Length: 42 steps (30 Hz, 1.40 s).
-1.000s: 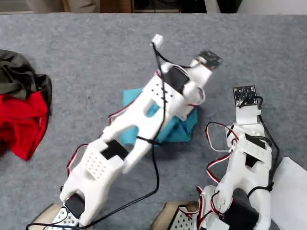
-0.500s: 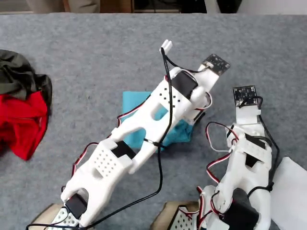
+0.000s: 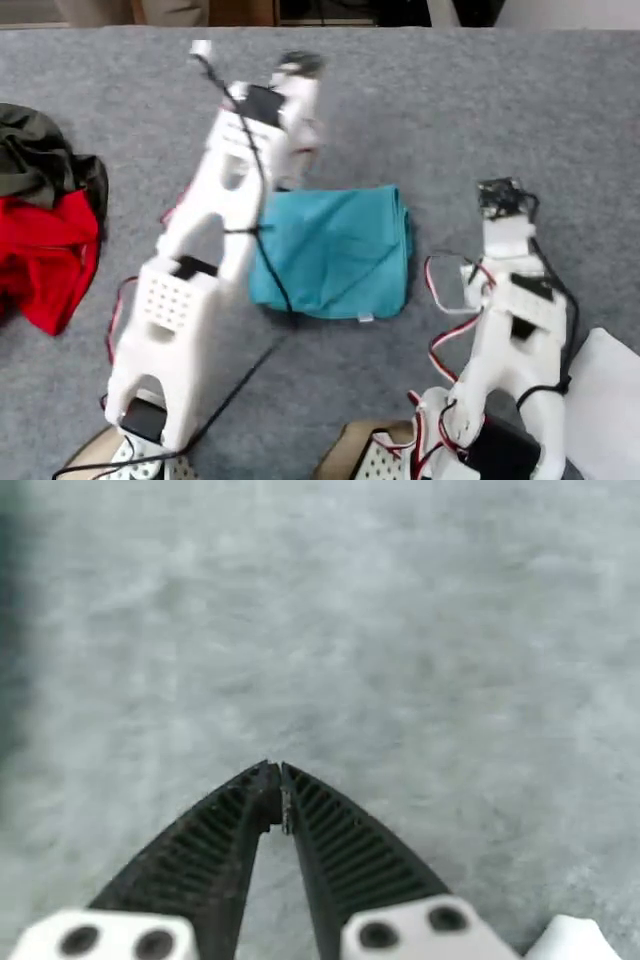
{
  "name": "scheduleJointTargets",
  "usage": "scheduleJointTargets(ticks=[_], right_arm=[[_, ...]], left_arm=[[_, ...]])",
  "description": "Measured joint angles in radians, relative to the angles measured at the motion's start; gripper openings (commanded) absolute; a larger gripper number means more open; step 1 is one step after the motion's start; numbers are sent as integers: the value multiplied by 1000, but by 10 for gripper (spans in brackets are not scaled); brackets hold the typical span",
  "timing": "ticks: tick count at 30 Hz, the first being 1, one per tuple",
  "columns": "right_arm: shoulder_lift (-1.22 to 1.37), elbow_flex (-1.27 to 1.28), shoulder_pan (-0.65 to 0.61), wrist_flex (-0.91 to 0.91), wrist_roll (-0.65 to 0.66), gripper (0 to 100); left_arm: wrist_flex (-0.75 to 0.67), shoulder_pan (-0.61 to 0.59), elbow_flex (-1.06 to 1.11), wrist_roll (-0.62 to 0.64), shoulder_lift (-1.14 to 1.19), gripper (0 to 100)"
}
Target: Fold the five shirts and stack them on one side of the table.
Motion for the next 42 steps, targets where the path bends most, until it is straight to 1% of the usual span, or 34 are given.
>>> scheduleJointTargets(ticks=[4,7,9,12,15,19,23,27,35,42], right_arm=[[-2,-204,-133,282,2,5],[-32,-384,-249,459,3,5],[-49,-489,-341,534,3,5],[-43,-565,-486,582,3,5],[37,-585,-605,583,3,5],[206,-626,-690,549,3,5],[350,-740,-773,575,3,5],[437,-801,-795,591,3,5],[551,-804,-795,566,3,5],[612,-804,-723,542,3,5]], left_arm=[[-26,-100,126,-78,0,19],[-77,-164,206,-94,0,19],[-117,-195,259,-95,0,19],[-167,-221,339,-95,0,19],[-209,-232,374,-98,0,19],[-236,-241,382,-97,0,19],[-281,-238,404,-74,0,19],[-307,-241,420,-55,0,19],[-334,-261,428,-49,3,19],[-353,-275,428,-46,3,19]])
